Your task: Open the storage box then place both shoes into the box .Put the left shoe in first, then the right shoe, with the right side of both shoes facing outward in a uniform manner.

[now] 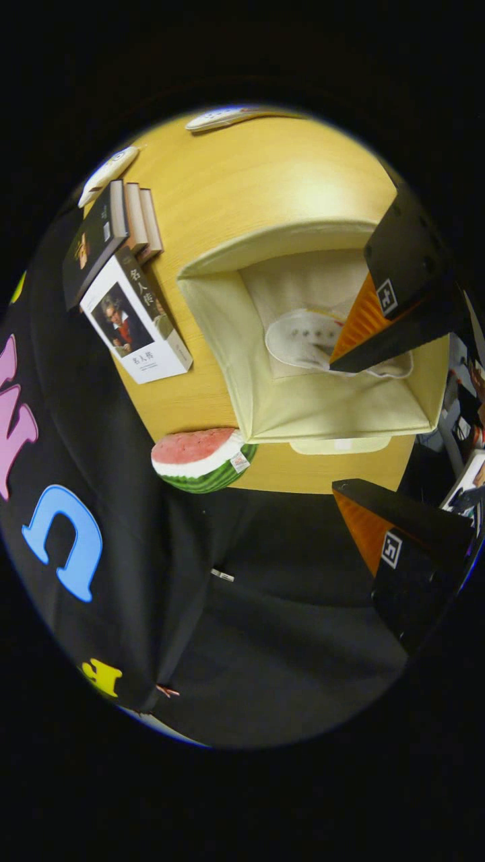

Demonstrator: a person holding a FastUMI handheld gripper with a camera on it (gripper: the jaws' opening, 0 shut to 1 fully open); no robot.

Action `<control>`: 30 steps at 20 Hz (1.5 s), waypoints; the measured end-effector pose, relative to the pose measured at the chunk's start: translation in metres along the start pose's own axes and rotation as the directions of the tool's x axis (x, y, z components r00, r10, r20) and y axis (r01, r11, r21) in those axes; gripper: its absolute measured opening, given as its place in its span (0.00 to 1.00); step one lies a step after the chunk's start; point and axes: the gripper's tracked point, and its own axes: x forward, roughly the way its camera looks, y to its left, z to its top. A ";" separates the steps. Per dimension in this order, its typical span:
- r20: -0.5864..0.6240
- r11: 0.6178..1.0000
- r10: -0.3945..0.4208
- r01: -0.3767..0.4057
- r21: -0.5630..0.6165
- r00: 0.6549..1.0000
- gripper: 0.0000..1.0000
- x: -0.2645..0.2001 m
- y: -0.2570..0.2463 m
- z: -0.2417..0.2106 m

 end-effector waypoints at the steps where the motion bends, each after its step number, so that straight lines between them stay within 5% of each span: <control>1: 0.018 1.000 0.005 -0.004 -0.024 1.000 0.99 -0.015 -0.005 0.005; 4: 0.081 0.998 -0.003 0.008 -0.063 0.997 0.99 -0.068 -0.035 0.023; 10: 0.203 0.967 -0.174 0.206 -0.153 0.964 0.99 -0.172 -0.166 0.050; 15: 0.263 0.863 -0.412 0.466 -0.195 0.873 0.99 -0.233 -0.314 0.063; 19: 0.228 0.788 -0.550 0.590 -0.177 0.803 0.99 -0.268 -0.424 0.054; 21: 0.190 0.773 -0.583 0.611 -0.168 0.790 0.99 -0.267 -0.469 0.050; 26: 0.059 0.804 -0.564 0.564 -0.190 0.824 0.97 -0.229 -0.533 0.033; 30: -0.005 0.866 -0.491 0.488 -0.108 0.871 0.99 -0.193 -0.536 0.029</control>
